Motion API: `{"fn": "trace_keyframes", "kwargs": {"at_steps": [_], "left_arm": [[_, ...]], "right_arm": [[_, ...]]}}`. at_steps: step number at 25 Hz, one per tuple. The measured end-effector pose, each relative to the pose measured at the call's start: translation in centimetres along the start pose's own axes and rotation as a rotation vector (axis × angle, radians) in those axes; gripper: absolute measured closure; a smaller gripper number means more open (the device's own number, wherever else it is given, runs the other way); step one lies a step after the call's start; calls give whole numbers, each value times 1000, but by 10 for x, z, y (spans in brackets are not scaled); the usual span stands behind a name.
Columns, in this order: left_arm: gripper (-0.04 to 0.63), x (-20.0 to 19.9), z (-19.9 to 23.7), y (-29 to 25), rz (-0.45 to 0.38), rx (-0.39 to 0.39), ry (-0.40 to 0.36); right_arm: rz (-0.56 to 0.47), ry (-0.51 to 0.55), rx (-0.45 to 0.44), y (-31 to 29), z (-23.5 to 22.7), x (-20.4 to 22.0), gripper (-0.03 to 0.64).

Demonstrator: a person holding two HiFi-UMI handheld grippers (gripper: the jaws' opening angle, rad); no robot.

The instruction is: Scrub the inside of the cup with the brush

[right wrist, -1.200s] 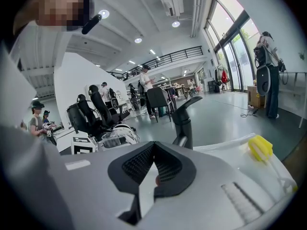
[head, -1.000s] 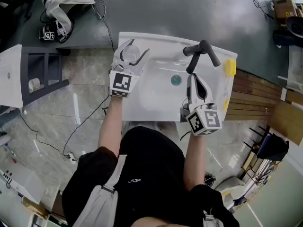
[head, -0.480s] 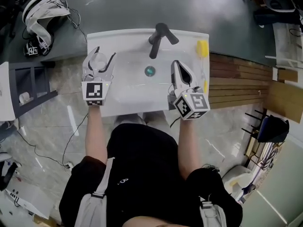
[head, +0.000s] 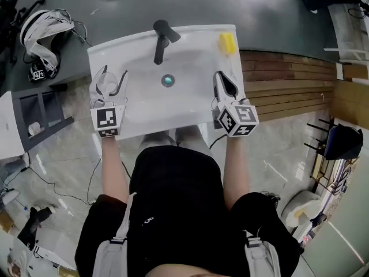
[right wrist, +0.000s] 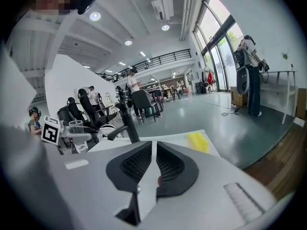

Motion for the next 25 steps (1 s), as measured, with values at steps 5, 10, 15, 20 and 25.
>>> {"fn": "trace_keyframes", "kwargs": {"at_steps": [5, 10, 15, 20, 25], "left_arm": [[327, -7, -18, 7, 30, 4, -26], [327, -7, -35, 11, 54, -7, -41], [327, -5, -57, 17, 79, -11, -59], [327, -4, -80, 29, 105, -33, -60], [327, -1, -104, 42, 132, -53, -61]], "right_arm": [[40, 3, 71, 22, -45, 16, 574], [88, 28, 87, 36, -76, 31, 533], [178, 86, 95, 45, -98, 54, 503], [272, 131, 100, 49, -116, 81, 502], [327, 144, 99, 50, -131, 98, 503]]}}
Point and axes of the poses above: the fingertips, and each gripper's own axes: y backward along the fingers, z to its left, x out of its underside, the point moved 2 cm from there along y, backward along the fingers, and after that the axes turned 1 degree about -y, right-handed, at the moved point
